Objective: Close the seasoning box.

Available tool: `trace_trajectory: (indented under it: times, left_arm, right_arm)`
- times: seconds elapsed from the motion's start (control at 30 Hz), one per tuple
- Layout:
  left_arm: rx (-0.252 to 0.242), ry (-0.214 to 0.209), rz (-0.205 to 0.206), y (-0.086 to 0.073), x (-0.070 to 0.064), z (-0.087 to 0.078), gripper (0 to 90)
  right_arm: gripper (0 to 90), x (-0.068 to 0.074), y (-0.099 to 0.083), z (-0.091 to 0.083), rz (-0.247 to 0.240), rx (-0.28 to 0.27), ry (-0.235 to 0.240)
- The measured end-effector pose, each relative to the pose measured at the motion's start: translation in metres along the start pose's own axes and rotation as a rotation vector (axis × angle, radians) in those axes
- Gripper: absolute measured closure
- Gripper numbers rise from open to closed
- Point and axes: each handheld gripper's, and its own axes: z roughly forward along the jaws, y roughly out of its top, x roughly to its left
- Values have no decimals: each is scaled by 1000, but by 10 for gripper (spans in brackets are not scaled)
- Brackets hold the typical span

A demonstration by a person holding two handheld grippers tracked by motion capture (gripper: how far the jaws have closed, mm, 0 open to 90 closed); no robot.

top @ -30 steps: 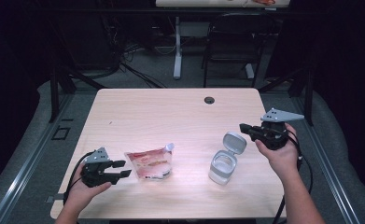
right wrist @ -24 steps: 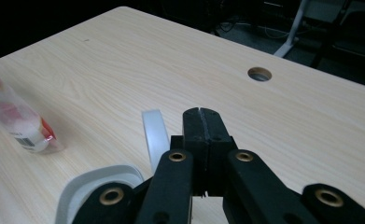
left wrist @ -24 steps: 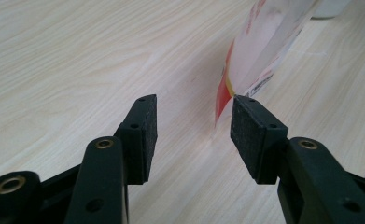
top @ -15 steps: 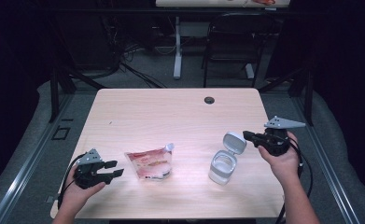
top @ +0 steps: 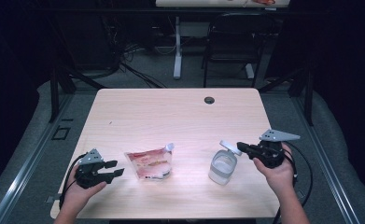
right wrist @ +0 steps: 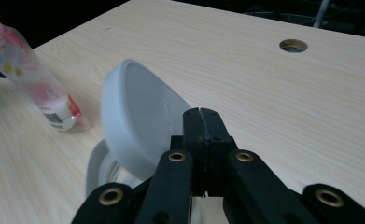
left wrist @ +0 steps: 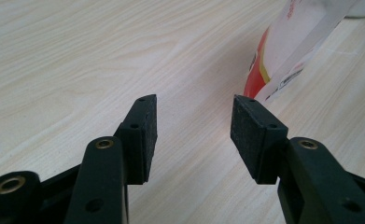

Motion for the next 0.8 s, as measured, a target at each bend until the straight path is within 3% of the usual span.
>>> trace_trajectory:
  times: [0.23,0.57,0.7,0.77,0.8]
  left_arm:
    - [0,-2,-4,-1,0,2,514]
    - [-4,13,-24,-3,2,3,509]
    - [-6,17,-28,-3,3,4,505]
    - [-4,30,-31,-4,4,5,501]
    - [-3,27,-32,-4,4,5,500]
  right_arm:
    - [899,5,-16,-5,7,-14,-10]
    - [886,-4,-41,-10,22,11,-132]
    - [831,-7,-53,-6,22,48,-175]
    - [755,-8,-59,-3,13,70,-213]
    - [739,-9,-61,-2,20,68,-209]
